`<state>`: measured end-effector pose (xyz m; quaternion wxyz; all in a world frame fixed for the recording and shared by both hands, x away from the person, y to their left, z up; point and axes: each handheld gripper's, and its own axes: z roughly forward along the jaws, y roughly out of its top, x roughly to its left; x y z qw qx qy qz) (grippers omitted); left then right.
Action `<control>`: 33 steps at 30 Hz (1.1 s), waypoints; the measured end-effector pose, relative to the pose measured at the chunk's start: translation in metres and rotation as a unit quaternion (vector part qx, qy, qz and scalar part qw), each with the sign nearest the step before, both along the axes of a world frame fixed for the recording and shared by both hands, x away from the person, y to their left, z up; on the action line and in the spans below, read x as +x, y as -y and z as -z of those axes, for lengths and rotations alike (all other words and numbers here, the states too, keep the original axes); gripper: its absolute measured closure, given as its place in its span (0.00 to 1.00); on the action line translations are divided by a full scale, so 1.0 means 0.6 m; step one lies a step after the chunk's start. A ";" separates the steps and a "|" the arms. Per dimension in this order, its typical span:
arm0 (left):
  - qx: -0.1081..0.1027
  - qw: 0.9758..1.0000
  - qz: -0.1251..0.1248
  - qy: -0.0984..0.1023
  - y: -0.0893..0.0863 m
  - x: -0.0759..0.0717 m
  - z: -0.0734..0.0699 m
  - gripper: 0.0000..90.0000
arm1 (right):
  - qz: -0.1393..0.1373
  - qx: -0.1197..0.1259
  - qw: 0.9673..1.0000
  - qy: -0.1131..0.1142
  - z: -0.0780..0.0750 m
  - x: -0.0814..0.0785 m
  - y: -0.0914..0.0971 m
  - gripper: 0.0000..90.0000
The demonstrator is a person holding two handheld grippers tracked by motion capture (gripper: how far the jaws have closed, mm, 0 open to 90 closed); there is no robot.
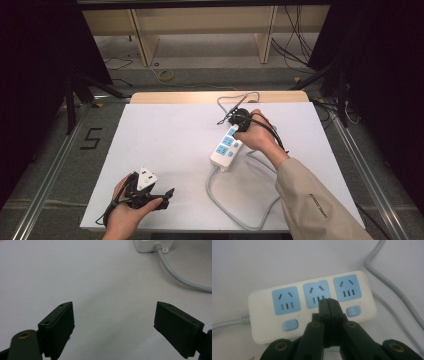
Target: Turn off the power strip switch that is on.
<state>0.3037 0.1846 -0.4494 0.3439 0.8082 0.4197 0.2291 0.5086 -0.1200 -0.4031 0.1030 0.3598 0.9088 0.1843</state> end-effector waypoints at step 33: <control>-0.002 1.000 -0.004 -0.001 0.000 0.000 0.001 0.18 | 0.000 0.094 0.994 0.058 -0.016 -0.051 0.072 0.95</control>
